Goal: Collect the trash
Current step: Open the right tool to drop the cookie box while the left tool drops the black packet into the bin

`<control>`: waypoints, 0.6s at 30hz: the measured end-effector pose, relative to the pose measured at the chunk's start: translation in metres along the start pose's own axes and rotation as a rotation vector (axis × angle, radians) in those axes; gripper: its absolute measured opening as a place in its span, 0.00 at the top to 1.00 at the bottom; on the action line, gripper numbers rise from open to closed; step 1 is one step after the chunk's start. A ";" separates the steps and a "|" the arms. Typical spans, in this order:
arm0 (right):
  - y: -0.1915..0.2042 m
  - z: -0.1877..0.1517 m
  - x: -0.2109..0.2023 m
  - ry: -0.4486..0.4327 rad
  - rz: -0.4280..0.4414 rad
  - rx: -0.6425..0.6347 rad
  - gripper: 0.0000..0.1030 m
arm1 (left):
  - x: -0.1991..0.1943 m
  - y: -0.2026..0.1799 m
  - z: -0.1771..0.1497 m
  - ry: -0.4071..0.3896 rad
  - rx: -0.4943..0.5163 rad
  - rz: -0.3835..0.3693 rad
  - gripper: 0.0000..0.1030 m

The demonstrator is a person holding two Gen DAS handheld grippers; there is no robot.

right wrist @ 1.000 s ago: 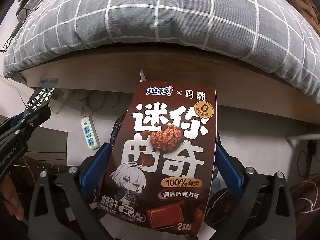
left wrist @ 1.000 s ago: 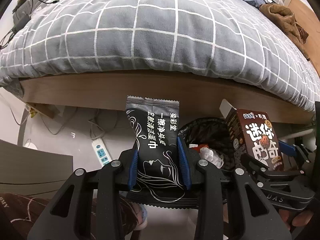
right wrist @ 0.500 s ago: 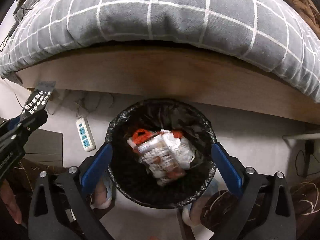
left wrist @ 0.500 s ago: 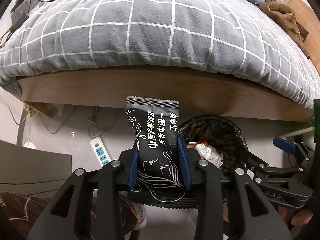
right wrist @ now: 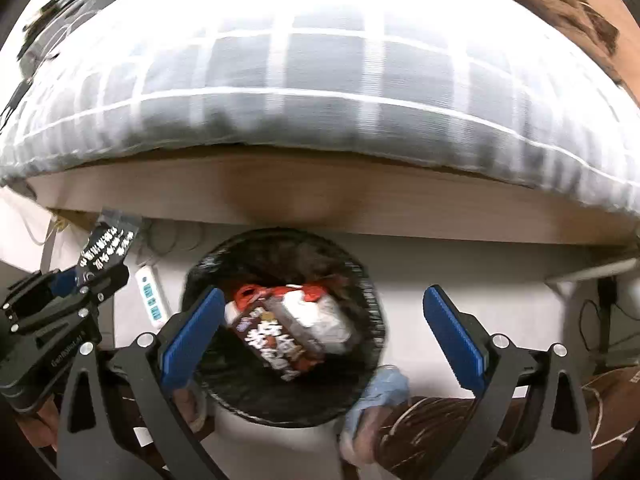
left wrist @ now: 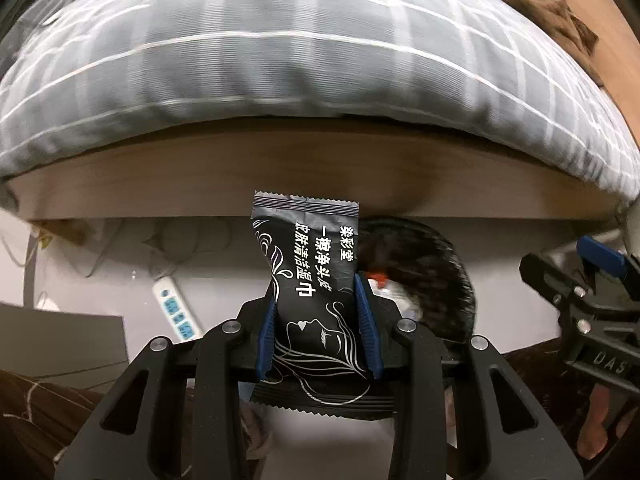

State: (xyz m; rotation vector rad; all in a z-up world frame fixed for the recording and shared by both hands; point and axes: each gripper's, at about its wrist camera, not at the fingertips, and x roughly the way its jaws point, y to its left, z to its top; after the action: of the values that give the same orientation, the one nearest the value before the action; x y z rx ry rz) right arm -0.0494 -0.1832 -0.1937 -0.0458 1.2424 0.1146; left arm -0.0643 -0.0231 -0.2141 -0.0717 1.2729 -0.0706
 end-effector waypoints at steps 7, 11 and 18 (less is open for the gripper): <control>-0.060 -0.007 -0.003 0.003 -0.043 0.092 0.07 | 0.015 -0.053 0.005 0.020 0.072 -0.035 0.66; -0.076 -0.009 -0.004 0.007 -0.053 0.131 0.07 | 0.023 -0.071 0.006 0.037 0.095 -0.050 0.62; -0.077 -0.007 -0.002 0.007 -0.041 0.135 0.07 | 0.032 -0.078 0.003 0.041 0.103 -0.039 0.48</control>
State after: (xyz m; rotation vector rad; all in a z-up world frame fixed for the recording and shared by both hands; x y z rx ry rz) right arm -0.0479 -0.2607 -0.1964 0.0448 1.2528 -0.0050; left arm -0.0531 -0.1041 -0.2363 -0.0066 1.3069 -0.1721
